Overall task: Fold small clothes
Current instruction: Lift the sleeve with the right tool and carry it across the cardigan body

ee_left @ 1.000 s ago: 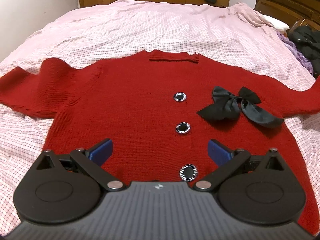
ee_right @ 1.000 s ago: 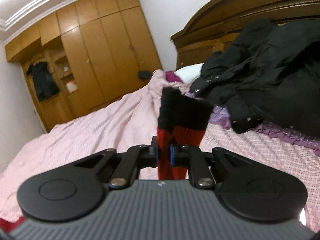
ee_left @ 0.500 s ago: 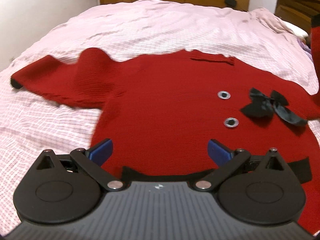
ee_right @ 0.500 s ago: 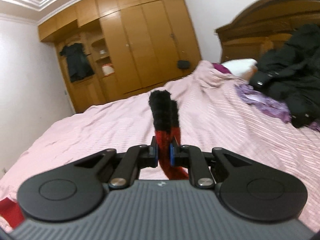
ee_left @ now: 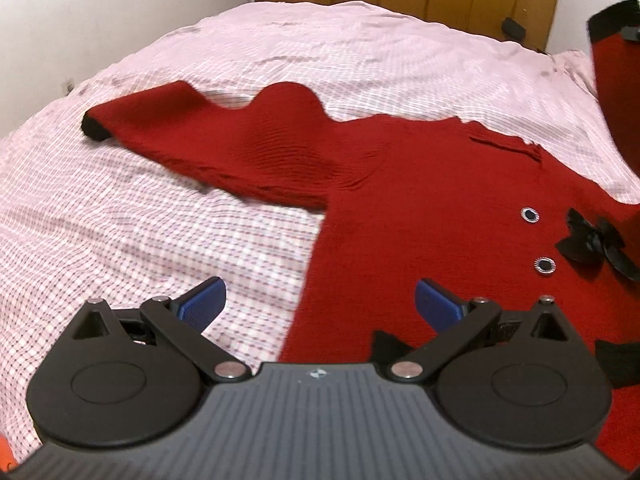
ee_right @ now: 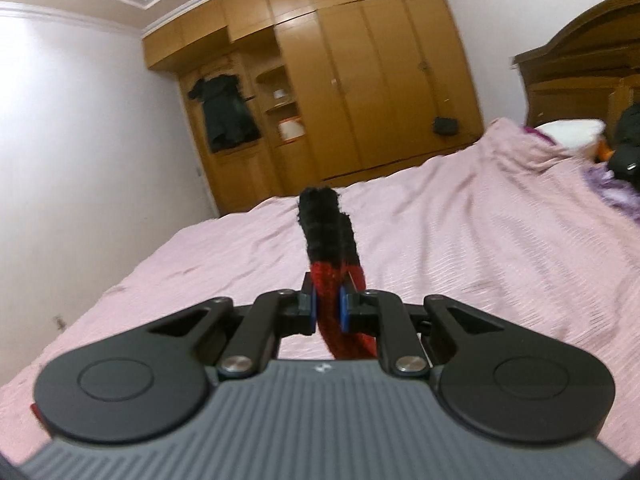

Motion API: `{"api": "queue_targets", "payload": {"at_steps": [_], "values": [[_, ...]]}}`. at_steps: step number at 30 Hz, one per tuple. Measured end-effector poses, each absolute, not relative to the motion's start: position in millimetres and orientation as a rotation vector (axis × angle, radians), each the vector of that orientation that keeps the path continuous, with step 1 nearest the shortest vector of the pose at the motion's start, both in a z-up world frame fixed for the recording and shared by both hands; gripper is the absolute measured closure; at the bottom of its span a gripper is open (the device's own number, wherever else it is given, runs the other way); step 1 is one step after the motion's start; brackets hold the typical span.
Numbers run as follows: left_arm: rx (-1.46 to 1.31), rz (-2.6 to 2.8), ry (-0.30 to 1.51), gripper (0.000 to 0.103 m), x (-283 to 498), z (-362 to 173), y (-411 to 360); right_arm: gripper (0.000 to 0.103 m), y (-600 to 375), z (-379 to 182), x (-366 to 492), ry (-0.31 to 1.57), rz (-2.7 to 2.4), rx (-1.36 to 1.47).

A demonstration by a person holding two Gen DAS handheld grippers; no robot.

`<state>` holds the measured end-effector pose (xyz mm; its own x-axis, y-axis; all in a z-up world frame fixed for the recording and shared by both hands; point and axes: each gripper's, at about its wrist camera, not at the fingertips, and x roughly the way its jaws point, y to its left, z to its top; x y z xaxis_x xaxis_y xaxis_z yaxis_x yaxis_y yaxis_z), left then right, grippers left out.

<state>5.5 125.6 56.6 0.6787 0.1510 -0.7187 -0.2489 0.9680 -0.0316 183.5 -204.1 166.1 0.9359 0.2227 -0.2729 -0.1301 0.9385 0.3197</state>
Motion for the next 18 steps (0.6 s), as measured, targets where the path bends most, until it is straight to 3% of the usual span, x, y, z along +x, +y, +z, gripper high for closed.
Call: {"api": "queue_targets", "payload": {"at_steps": [18], "values": [[-0.214,0.266,0.815,0.000,2,39,161,0.089,-61,75,183,0.511,0.447,0.146]]}}
